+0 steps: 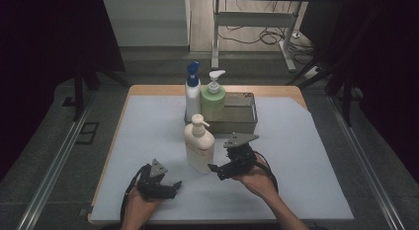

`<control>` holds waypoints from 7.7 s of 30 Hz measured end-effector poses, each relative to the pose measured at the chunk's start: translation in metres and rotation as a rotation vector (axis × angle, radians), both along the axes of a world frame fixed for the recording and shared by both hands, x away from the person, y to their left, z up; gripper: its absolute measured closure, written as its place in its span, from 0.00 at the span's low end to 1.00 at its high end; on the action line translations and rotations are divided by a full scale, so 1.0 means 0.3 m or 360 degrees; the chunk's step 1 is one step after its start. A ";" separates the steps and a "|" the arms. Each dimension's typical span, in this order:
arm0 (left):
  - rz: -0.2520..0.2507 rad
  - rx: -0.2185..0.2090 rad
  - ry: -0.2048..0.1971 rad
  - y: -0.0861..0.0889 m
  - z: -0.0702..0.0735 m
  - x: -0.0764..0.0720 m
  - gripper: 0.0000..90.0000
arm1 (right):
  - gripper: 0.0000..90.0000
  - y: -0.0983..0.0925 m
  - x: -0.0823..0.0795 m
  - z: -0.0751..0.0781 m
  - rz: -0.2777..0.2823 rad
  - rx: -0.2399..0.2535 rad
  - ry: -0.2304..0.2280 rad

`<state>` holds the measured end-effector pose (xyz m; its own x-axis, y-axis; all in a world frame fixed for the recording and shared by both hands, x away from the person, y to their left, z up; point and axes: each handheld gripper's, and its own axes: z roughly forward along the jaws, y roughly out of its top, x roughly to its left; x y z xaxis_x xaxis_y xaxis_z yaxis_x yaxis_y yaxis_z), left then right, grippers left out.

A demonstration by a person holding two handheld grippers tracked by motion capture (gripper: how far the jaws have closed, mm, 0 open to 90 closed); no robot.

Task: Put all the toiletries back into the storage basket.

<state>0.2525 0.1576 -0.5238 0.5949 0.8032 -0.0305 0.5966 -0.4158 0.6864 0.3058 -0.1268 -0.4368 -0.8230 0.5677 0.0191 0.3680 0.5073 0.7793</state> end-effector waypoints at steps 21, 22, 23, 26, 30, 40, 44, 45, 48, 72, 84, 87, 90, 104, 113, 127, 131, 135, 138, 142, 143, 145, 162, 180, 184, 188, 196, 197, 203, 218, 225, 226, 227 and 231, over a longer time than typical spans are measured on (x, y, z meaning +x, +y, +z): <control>0.0000 0.0000 0.0000 0.000 0.000 0.000 0.13 | 0.20 0.137 0.038 0.043 -0.0064 0.0002 -0.0005; 0.0000 0.0001 0.0000 0.000 0.000 0.000 0.13 | 0.21 0.143 0.039 0.044 -0.0069 0.0006 -0.0003; 0.0000 0.0001 0.0001 0.000 0.000 0.000 0.13 | 0.22 0.149 0.040 0.044 -0.0068 0.0009 0.0000; 0.0000 0.0001 0.0001 0.000 0.000 0.000 0.13 | 0.27 0.166 0.042 0.045 -0.0067 0.0005 -0.0003; 0.0000 0.0001 0.0000 0.000 0.000 0.000 0.13 | 0.30 0.183 0.044 0.049 -0.0088 -0.0009 -0.0024; 0.0000 0.0000 0.0000 0.000 0.000 0.000 0.13 | 0.39 0.186 0.056 0.059 -0.0121 -0.0027 0.0005; 0.0000 0.0001 0.0000 0.000 0.000 0.000 0.13 | 0.40 0.189 0.058 0.065 -0.0103 -0.0053 0.0008; 0.0000 0.0001 0.0001 0.000 0.000 0.000 0.13 | 0.40 0.188 0.058 0.066 -0.0094 -0.0058 0.0010; -0.0001 0.0001 0.0001 0.000 0.000 0.000 0.13 | 0.40 0.186 0.058 0.072 -0.0074 -0.0074 0.0018; 0.0000 -0.0003 0.0000 0.000 0.000 0.000 0.13 | 0.40 0.070 0.052 0.192 -0.0036 -0.0055 0.0068; -0.0001 -0.0003 0.0003 0.000 0.000 0.001 0.13 | 0.40 -0.016 0.071 0.265 -0.0101 -0.0050 0.0027; -0.0002 -0.0002 0.0004 0.000 0.000 0.001 0.13 | 0.41 -0.040 0.077 0.283 -0.0127 -0.0037 0.0021; -0.0002 -0.0002 0.0004 0.000 0.000 0.001 0.13 | 0.41 -0.059 0.083 0.299 -0.0151 -0.0020 0.0021; -0.0002 -0.0001 0.0006 0.000 0.000 0.001 0.13 | 0.41 -0.151 0.145 0.375 -0.0282 -0.0027 -0.0007; -0.0001 -0.0002 0.0006 0.000 0.000 0.001 0.13 | 0.41 -0.191 0.199 0.406 -0.0387 -0.0020 -0.0041; -0.0001 -0.0004 0.0005 0.000 0.000 0.001 0.13 | 0.41 -0.199 0.298 0.427 -0.0509 -0.0002 -0.0117; 0.0000 -0.0004 0.0004 0.000 0.000 0.001 0.13 | 0.41 -0.195 0.324 0.432 -0.0543 0.0004 -0.0134; -0.0003 0.0001 0.0006 0.001 0.001 0.001 0.13 | 0.41 -0.190 0.349 0.437 -0.0571 0.0012 -0.0149; -0.0002 0.0000 0.0006 0.001 0.000 0.001 0.13 | 0.41 -0.188 0.369 0.437 -0.0592 0.0022 -0.0162; 0.0000 -0.0003 0.0005 0.000 0.000 0.001 0.13 | 0.41 -0.184 0.396 0.434 -0.0623 0.0031 -0.0178; 0.0000 -0.0005 0.0005 0.000 0.000 0.001 0.13 | 0.41 -0.183 0.400 0.433 -0.0632 0.0035 -0.0179; 0.0000 -0.0005 0.0005 0.000 0.000 0.001 0.13 | 0.41 -0.179 0.415 0.430 -0.0651 0.0040 -0.0181; -0.0004 -0.0004 0.0005 0.001 0.000 0.001 0.13 | 0.41 -0.153 0.515 0.371 -0.0752 0.0091 -0.0212; -0.0005 0.0000 0.0010 0.001 0.000 0.001 0.13 | 0.41 -0.110 0.593 0.262 -0.0766 0.0065 -0.0236; -0.0005 0.0000 0.0009 0.001 0.000 0.001 0.13 | 0.41 -0.109 0.598 0.240 -0.0764 0.0062 -0.0227; -0.0005 0.0000 0.0009 0.001 0.000 0.001 0.13 | 0.41 -0.107 0.599 0.218 -0.0749 0.0054 -0.0223; -0.0005 0.0000 0.0009 0.001 0.000 0.001 0.13 | 0.41 -0.114 0.599 0.176 -0.0755 0.0045 -0.0194; -0.0005 0.0000 0.0009 0.001 0.000 0.001 0.13 | 0.41 -0.117 0.598 0.170 -0.0753 0.0048 -0.0189; -0.0002 0.0003 0.0011 0.001 0.001 0.000 0.13 | 0.41 -0.126 0.590 0.150 -0.0742 0.0060 -0.0147; -0.0005 0.0000 0.0009 0.001 0.000 0.001 0.13 | 0.41 -0.143 0.551 0.146 -0.0688 0.0034 -0.0132; -0.0004 -0.0003 0.0007 0.001 0.000 0.001 0.13 | 0.41 -0.149 0.534 0.128 -0.0680 0.0014 -0.0111; -0.0004 -0.0003 0.0007 0.001 0.000 0.001 0.13 | 0.41 -0.150 0.532 0.124 -0.0678 0.0014 -0.0106; -0.0003 -0.0006 0.0007 0.000 0.000 0.001 0.13 | 0.41 -0.151 0.531 0.120 -0.0675 0.0005 -0.0103; -0.0007 0.0002 0.0008 0.002 0.000 0.001 0.13 | 0.41 -0.154 0.527 0.111 -0.0665 -0.0003 -0.0094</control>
